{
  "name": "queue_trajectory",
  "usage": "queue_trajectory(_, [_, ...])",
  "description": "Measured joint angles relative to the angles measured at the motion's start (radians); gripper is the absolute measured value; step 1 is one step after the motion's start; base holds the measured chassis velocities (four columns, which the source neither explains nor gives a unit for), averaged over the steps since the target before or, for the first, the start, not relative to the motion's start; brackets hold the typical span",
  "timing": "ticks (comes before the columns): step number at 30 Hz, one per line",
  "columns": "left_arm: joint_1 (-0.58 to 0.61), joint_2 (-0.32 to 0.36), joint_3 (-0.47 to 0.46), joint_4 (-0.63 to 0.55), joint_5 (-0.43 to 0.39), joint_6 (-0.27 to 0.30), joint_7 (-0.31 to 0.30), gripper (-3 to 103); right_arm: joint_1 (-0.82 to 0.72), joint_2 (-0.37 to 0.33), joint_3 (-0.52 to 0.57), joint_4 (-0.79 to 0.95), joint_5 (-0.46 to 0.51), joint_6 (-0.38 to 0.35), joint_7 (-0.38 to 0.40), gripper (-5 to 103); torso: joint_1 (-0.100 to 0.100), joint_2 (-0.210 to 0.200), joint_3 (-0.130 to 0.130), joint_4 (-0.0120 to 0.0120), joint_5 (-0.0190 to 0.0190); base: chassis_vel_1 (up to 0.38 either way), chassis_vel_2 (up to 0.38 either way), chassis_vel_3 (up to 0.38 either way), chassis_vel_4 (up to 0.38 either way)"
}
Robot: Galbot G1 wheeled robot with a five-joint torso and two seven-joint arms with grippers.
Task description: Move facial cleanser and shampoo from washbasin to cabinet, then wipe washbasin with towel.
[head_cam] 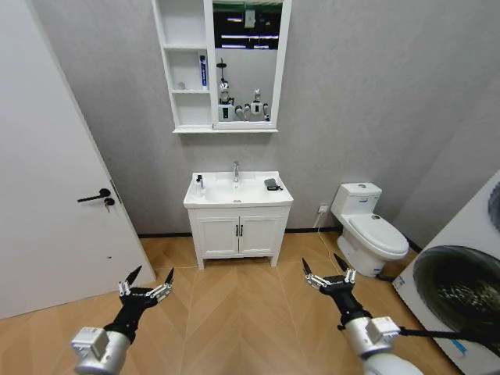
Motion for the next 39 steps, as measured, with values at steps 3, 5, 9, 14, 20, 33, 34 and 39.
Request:
queue_trajectory(3, [0.001, 0.001, -0.001, 0.0, -0.001, 0.0, 0.0, 100, -0.002, 0.014, -0.005, -0.001, 0.002, 0.001, -0.001, 100, 0.0, 0.0, 0.0, 0.0, 0.0, 0.0, 0.0, 0.0, 0.0])
queue_trajectory(5, [0.003, -0.002, -0.002, 0.001, -0.003, 0.0, -0.003, 100, -0.001, 0.028, -0.008, -0.004, 0.001, 0.004, -0.004, 100, 0.0, 0.0, 0.0, -0.0001, 0.0, 0.0, 0.0, 0.0, 0.0])
queue_trajectory(9, [0.004, -0.003, -0.003, 0.001, -0.004, 0.001, -0.006, 100, -0.002, 0.035, -0.009, -0.005, 0.002, 0.006, -0.005, 100, 0.0, 0.0, 0.0, 0.0, 0.0, 0.0, 0.0, 0.0, 0.0])
queue_trajectory(14, [0.003, -0.004, -0.005, 0.001, -0.01, 0.001, -0.006, 100, -0.003, 0.034, -0.011, -0.004, 0.011, 0.007, -0.011, 100, 0.0, 0.0, 0.0, 0.0, 0.0, 0.0, 0.0, 0.0, 0.0])
queue_trajectory(20, [0.001, -0.005, -0.009, -0.003, -0.029, 0.006, -0.008, 100, -0.005, 0.032, -0.01, -0.004, 0.016, 0.005, -0.016, 100, 0.0, 0.0, 0.0, 0.0, 0.0, 0.0, 0.0, 0.0, 0.0])
queue_trajectory(33, [-0.028, -0.023, -0.005, -0.001, -0.052, 0.009, -0.013, 100, -0.039, 0.043, -0.005, 0.0, 0.014, -0.003, -0.022, 100, 0.0, 0.0, 0.0, -0.0001, 0.0, 0.0, 0.0, 0.0, 0.0])
queue_trajectory(34, [-0.028, -0.023, -0.003, 0.0, -0.048, 0.01, -0.013, 100, -0.04, 0.046, -0.005, 0.002, 0.012, -0.003, -0.023, 100, 0.0, 0.0, 0.0, 0.0, 0.0, 0.0, 0.0, 0.0, 0.0])
queue_trajectory(39, [-0.02, -0.023, -0.008, -0.003, -0.047, 0.01, -0.013, 100, -0.039, 0.057, -0.016, 0.005, -0.001, -0.003, -0.024, 100, 0.0, 0.0, 0.0, 0.0, 0.0, 0.0, 0.0, 0.0, 0.0])
